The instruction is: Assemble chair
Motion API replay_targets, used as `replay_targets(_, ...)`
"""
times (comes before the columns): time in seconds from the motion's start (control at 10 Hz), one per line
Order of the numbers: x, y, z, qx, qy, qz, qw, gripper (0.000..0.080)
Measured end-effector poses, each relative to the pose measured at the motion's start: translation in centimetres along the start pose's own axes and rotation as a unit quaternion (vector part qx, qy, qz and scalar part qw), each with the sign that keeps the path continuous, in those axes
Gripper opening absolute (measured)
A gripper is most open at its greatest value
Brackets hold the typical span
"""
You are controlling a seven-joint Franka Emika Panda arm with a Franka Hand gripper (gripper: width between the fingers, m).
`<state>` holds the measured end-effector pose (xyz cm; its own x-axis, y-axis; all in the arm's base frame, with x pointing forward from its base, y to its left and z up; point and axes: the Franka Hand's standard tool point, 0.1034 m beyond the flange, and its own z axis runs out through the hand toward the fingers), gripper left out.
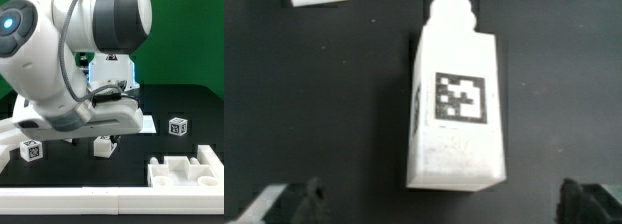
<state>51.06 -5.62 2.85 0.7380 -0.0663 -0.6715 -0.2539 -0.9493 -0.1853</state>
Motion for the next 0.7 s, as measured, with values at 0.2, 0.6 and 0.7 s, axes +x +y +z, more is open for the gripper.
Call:
replay_targets(0.2,-0.25,0.41,0.73,0.008,-0.085,0.055,0.995,0.0648)
replay_targets(0.6,0.24,0.39,0.83,0.011,-0.135,0.109,0.985,0.0648)
replay_targets(0.7,0.30,0.26,1.20,0.012,-0.135,0.120,0.983,0.0648)
